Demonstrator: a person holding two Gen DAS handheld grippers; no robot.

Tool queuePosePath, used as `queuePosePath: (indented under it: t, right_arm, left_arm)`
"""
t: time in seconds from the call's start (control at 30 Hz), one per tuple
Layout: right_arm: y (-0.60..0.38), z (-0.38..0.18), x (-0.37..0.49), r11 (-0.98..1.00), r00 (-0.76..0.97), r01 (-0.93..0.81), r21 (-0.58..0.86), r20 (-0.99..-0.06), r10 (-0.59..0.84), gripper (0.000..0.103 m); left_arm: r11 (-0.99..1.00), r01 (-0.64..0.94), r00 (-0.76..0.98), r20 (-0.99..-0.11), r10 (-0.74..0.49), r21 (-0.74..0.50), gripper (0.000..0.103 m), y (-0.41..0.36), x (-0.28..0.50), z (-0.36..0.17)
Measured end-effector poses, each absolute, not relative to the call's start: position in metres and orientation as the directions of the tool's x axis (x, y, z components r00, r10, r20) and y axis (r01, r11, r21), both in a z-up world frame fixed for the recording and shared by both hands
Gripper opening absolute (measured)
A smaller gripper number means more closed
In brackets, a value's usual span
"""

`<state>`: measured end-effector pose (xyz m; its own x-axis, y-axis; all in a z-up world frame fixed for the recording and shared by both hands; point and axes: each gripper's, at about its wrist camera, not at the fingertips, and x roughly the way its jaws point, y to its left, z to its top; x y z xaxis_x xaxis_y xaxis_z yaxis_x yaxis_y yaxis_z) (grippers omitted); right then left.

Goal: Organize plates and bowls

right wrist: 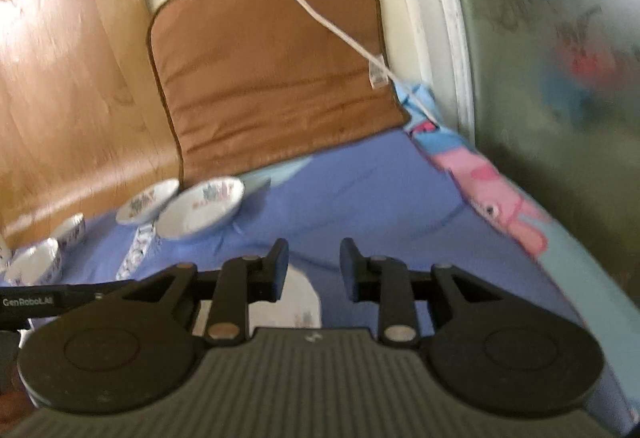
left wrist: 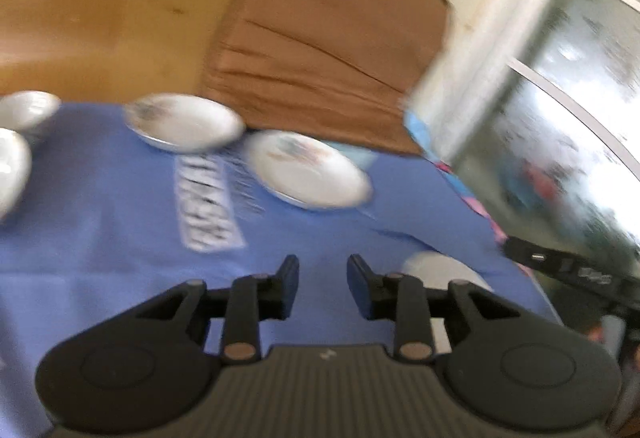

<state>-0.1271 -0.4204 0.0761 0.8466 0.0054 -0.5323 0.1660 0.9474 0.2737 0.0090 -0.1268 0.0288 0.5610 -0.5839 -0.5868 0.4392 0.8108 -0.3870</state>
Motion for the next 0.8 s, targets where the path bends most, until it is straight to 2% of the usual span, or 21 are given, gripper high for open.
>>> queuePosePath:
  t: [0.13, 0.23, 0.4, 0.5, 0.6, 0.73, 0.8]
  right_arm:
    - [-0.415, 0.086, -0.1, 0.927, 0.833, 0.121, 0.354, -0.545, 0.099, 0.032]
    - [-0.402, 0.089, -0.064, 0.898, 0.801, 0.085, 0.433, -0.566, 0.197, 0.032]
    - [-0.391, 0.081, -0.004, 0.854, 0.716, 0.142, 0.501, -0.647, 0.261, 0.032]
    - [-0.388, 0.073, 0.022, 0.862, 0.688, 0.179, 0.474, -0.686, 0.235, 0.032]
    - [-0.392, 0.067, 0.036, 0.877, 0.686, 0.207, 0.434, -0.704, 0.187, 0.032]
    - [-0.402, 0.058, 0.048, 0.875, 0.678, 0.229, 0.426, -0.715, 0.171, 0.032]
    - [-0.404, 0.051, 0.057, 0.867, 0.658, 0.238, 0.437, -0.729, 0.187, 0.032]
  left_arm:
    - [0.849, 0.327, 0.567, -0.632, -0.528, -0.415, 0.028, -0.101, 0.04, 0.023]
    - [0.845, 0.273, 0.532, -0.66, -0.531, -0.46, 0.028, -0.091, 0.065, 0.023]
    - [0.817, 0.266, 0.488, -0.659, -0.572, -0.512, 0.028, -0.098, 0.097, 0.028]
    - [0.804, 0.257, 0.459, -0.664, -0.589, -0.536, 0.039, -0.113, 0.109, 0.02]
    - [0.791, 0.252, 0.435, -0.665, -0.607, -0.558, 0.044, -0.125, 0.122, 0.011]
    - [0.784, 0.225, 0.441, -0.657, -0.612, -0.579, 0.045, -0.138, 0.14, -0.001]
    - [0.785, 0.223, 0.458, -0.649, -0.607, -0.577, 0.041, -0.14, 0.143, -0.002]
